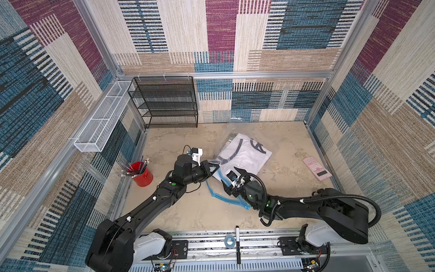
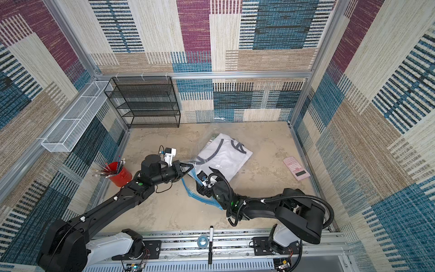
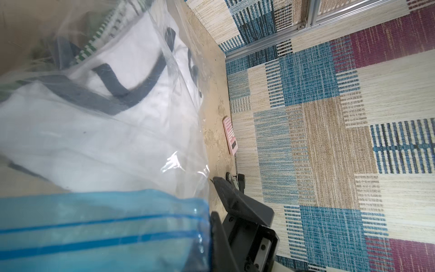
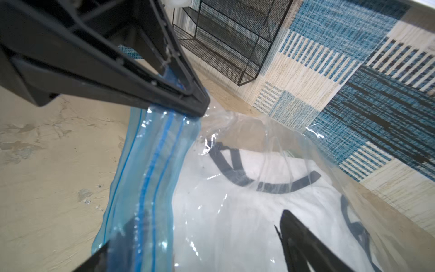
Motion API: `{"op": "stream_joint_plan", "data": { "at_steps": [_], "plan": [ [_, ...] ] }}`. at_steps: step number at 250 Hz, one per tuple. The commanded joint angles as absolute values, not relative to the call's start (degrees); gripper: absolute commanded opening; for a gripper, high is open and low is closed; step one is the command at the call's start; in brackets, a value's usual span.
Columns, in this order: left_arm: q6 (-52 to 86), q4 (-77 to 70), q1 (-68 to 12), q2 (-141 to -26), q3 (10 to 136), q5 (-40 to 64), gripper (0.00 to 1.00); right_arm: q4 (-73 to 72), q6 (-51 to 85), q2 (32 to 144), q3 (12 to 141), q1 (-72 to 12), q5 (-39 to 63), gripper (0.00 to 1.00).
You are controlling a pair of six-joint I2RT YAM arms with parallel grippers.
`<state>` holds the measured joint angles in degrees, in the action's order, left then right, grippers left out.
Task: Take the tank top out of the vacuum bag
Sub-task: Open the vacuum bag at the center of the board, then adjust the vacuum bag at the center of the board.
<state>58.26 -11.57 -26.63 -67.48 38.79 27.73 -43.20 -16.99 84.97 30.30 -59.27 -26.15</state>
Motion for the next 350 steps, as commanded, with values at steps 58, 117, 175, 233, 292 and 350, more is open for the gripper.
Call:
{"op": "stream_joint_plan", "data": {
  "at_steps": [58, 117, 175, 233, 292, 350],
  "plan": [
    [54.67, -5.21, -26.65, -64.91, 38.89, 25.62, 0.04, -49.48, -18.40, 83.12, 28.82, -59.33, -30.86, 0.21],
    [44.99, 16.73, -26.63, -46.89, 33.17, 18.59, 0.53, -50.45, -17.06, 84.72, 29.26, -59.33, -31.62, 0.01],
    [43.30, 27.48, -26.63, -30.90, 21.99, 18.28, 0.36, -50.25, -15.75, 86.39, 30.32, -59.26, -31.77, 0.00],
    [46.76, 9.58, -26.63, -40.43, 16.91, 13.33, 0.47, -50.11, -15.03, 86.53, 30.22, -59.21, -30.06, 0.00],
    [40.64, 1.94, -26.63, -62.81, 27.65, 8.25, 0.51, -49.92, -13.61, 84.92, 29.54, -59.02, -28.43, 0.00],
    [37.65, -6.93, -26.54, -75.40, 29.33, 4.96, 0.48, -49.31, -13.45, 85.26, 29.87, -58.74, -27.60, 0.00]
  ]
}}
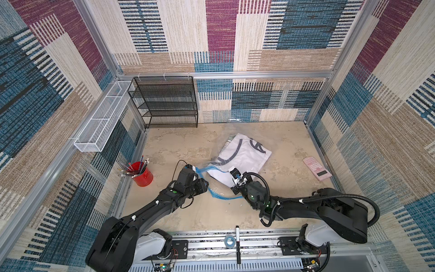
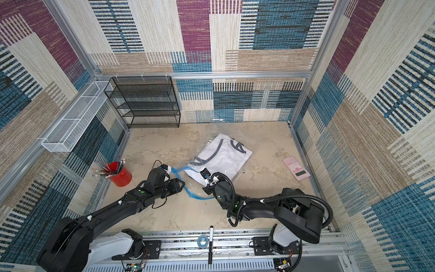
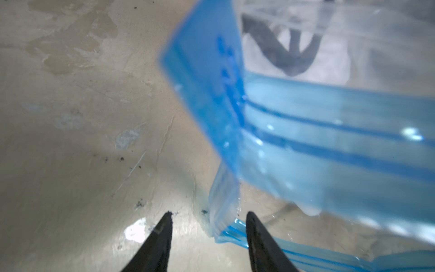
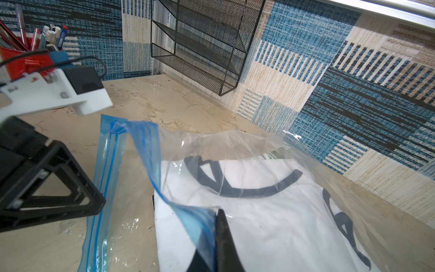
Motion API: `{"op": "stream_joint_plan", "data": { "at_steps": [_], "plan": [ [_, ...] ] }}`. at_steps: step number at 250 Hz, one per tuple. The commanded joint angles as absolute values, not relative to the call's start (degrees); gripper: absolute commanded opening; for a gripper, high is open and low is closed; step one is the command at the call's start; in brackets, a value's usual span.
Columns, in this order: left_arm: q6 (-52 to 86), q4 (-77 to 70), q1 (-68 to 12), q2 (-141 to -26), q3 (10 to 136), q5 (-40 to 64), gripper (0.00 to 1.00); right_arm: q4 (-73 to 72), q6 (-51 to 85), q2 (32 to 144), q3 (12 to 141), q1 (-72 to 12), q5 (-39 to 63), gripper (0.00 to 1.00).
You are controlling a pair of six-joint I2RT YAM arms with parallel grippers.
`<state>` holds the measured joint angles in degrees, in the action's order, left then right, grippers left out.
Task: Take the tank top out of the vacuum bag
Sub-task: Adjust the vacuum bag at the center of the board.
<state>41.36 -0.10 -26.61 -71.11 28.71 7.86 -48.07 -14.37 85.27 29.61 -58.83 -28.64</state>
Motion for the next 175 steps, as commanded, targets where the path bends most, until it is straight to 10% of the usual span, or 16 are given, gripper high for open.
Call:
{"op": "stream_joint_plan", "data": {
  "at_steps": [1, 62, 175],
  "plan": [
    [37.55, -7.16, -26.54, -75.58, 29.34, 4.99, 0.47, -49.31, -13.40, 85.26, 29.88, -58.73, -27.56, 0.00],
    [33.02, -12.98, -26.29, -87.56, 38.17, 9.33, 0.00, -47.21, -11.29, 84.88, 30.32, -56.74, -25.11, 0.00],
    [29.59, -9.46, -21.27, -112.25, 67.03, 23.23, 0.00, -34.73, -1.68, 84.13, 36.95, -47.96, -23.43, 0.00]
  ]
}}
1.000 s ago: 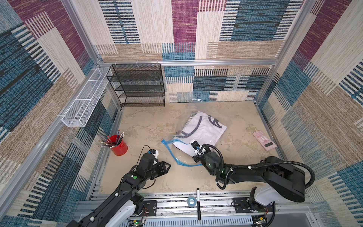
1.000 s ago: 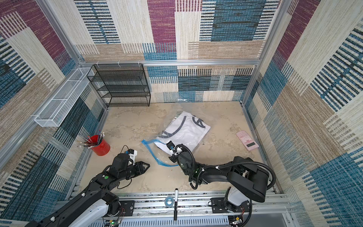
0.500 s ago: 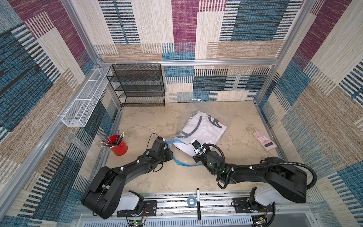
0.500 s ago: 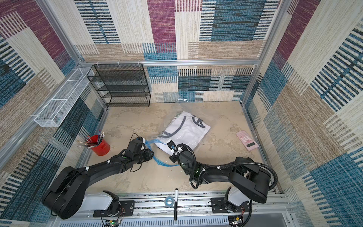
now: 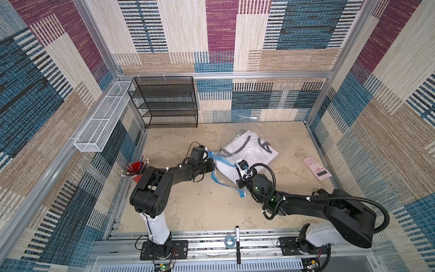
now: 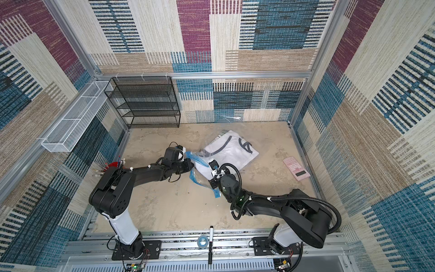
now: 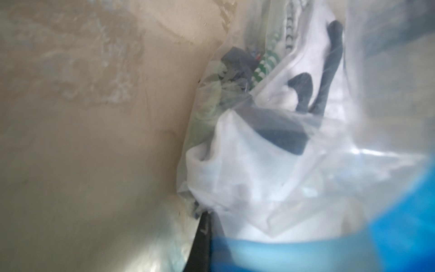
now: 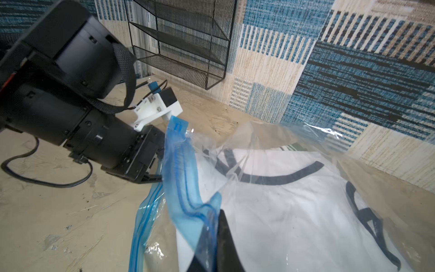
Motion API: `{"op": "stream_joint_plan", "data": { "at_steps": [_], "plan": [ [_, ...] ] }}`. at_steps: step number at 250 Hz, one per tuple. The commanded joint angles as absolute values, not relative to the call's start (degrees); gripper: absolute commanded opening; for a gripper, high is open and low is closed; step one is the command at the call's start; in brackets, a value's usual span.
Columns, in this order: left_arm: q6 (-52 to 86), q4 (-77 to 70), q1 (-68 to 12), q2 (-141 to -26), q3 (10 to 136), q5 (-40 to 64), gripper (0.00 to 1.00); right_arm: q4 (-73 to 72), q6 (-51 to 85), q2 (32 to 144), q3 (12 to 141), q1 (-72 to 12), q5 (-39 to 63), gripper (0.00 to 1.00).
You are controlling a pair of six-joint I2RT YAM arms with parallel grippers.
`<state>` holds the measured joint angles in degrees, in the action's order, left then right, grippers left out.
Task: Take the tank top out of the vacuum bag
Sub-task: Adjust the vacuum bag at the center of the board.
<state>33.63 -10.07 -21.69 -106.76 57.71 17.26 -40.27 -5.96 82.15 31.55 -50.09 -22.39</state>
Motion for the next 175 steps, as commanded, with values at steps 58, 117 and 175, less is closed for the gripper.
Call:
{"op": "stream_joint_plan", "data": {
  "at_steps": [58, 117, 175],
  "plan": [
    [27.51, 3.72, -20.66, -125.56, 93.91, 24.70, 0.00, -30.55, -2.07, 95.10, 49.54, -41.43, -23.43, 0.00],
    [25.05, 8.67, -17.89, -116.25, 86.05, 21.52, 0.21, -43.05, -5.47, 96.15, 43.09, -39.35, -17.64, 0.00],
    [34.11, -7.85, -18.18, -99.76, 58.39, 26.25, 0.26, -47.27, -1.77, 96.74, 39.53, -39.24, -16.45, 0.00]
  ]
}}
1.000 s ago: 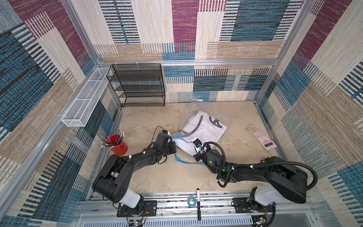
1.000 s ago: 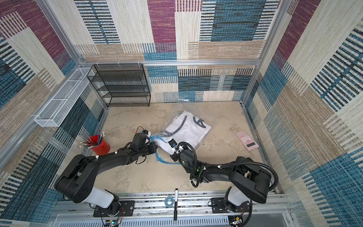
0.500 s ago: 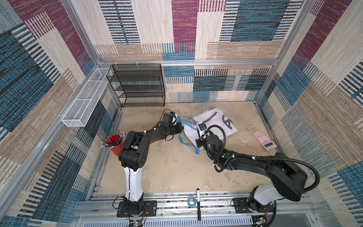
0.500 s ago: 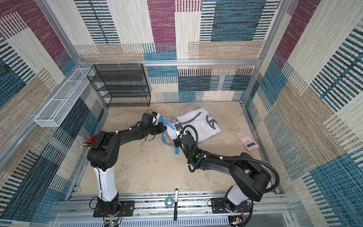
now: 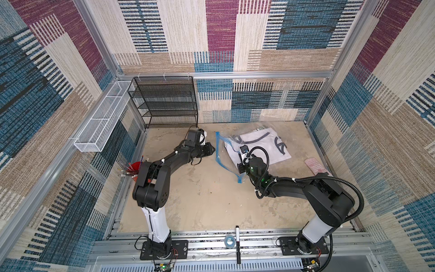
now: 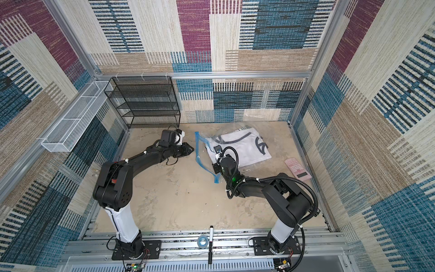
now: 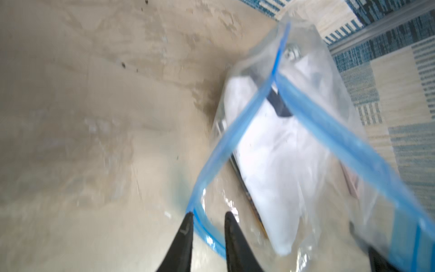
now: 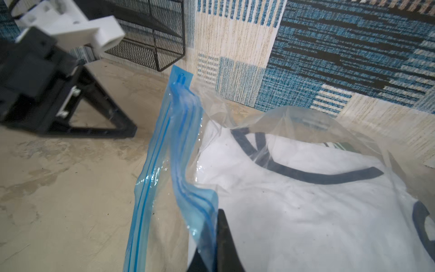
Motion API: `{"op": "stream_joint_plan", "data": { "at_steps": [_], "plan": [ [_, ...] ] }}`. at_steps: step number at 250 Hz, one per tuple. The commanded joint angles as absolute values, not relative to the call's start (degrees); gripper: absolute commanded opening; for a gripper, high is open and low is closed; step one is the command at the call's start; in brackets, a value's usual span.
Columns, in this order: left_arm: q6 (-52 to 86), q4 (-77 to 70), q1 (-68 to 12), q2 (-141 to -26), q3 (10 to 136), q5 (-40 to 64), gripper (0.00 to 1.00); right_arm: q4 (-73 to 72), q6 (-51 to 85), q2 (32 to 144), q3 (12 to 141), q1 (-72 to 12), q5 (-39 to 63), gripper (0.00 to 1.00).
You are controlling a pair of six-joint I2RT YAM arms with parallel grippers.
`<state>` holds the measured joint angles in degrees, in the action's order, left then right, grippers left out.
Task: Take the tank top out of the vacuum bag
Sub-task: Adjust the vacuum bag at the center of the board.
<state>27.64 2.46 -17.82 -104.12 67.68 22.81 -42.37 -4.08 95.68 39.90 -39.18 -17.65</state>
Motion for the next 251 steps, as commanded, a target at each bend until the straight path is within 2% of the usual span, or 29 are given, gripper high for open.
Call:
{"op": "stream_joint_plan", "data": {
  "at_steps": [1, 40, 89, 135, 251],
  "plan": [
    [34.41, -8.36, -18.23, -99.67, 58.02, 26.35, 0.26, -47.19, -1.76, 96.80, 39.54, -39.22, -16.44, 0.00],
    [46.95, -26.48, -21.40, -102.35, 53.16, 31.15, 0.26, -48.63, -1.30, 96.99, 38.89, -39.29, -15.67, 0.00],
    [65.78, -48.45, -24.67, -115.24, 56.72, 31.02, 0.28, -51.32, -2.38, 96.70, 37.08, -39.28, -17.75, 0.00],
    [70.27, -51.96, -26.66, -122.20, 60.41, 28.19, 0.29, -50.71, -1.96, 97.12, 37.57, -39.29, -17.61, 0.00],
    [69.67, -45.00, -27.77, -123.22, 60.98, 26.14, 0.30, -49.85, -1.76, 97.47, 38.17, -39.19, -17.24, 0.00]
  ]
}}
